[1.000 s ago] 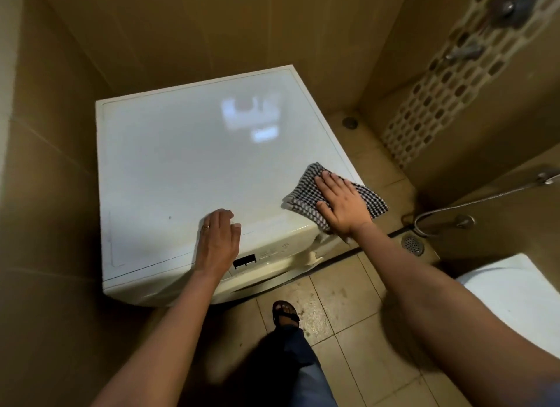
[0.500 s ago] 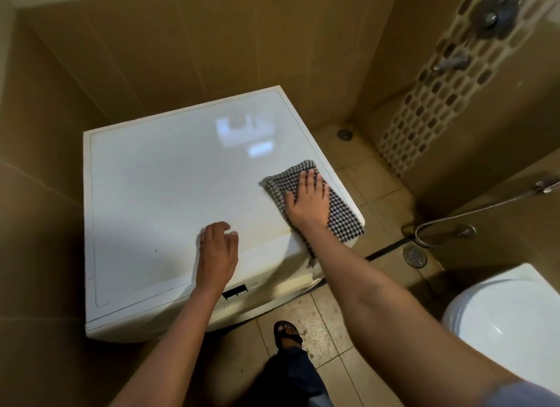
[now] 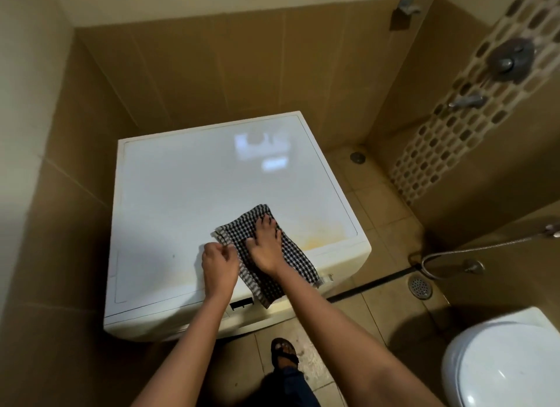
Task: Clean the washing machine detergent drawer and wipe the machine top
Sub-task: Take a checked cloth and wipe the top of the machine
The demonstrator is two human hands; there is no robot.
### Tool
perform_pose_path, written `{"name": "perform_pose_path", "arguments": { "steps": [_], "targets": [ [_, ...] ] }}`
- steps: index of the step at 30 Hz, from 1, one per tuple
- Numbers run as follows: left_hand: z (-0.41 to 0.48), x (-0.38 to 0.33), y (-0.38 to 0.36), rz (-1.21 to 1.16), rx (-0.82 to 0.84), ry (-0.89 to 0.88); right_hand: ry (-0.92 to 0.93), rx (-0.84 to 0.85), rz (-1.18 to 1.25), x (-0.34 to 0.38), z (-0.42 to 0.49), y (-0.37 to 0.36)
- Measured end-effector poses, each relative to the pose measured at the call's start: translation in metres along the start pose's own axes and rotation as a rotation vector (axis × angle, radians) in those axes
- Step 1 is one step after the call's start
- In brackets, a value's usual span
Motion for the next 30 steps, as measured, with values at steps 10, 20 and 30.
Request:
{"name": "perform_pose_path", "arguments": {
  "steps": [10,20,30],
  "targets": [
    [-0.002,0.003,-0.010,-0.011,0.256,0.293,-0.167,-0.152,0.046,-0.028,-0.016,0.064],
    [-0.005,0.001,-0.009,-0.007,0.462,0.413,-0.362,0.167,-0.042,-0.016,-0.011,0.072],
    [0.009,-0.064,0.037,-0.413,0.592,0.426,-0.321,0.232,0.442,0.007,-0.006,0.127]
  ]
}}
Point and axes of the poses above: each hand's wrist, its own z-axis towards the middle knuckle, its own y-axis out of the back of the hand, x = y × z, the point moved 4 cm from there along z, towards the middle knuckle, and after that the axes turned 2 degrees about z, right-handed, at the moved point
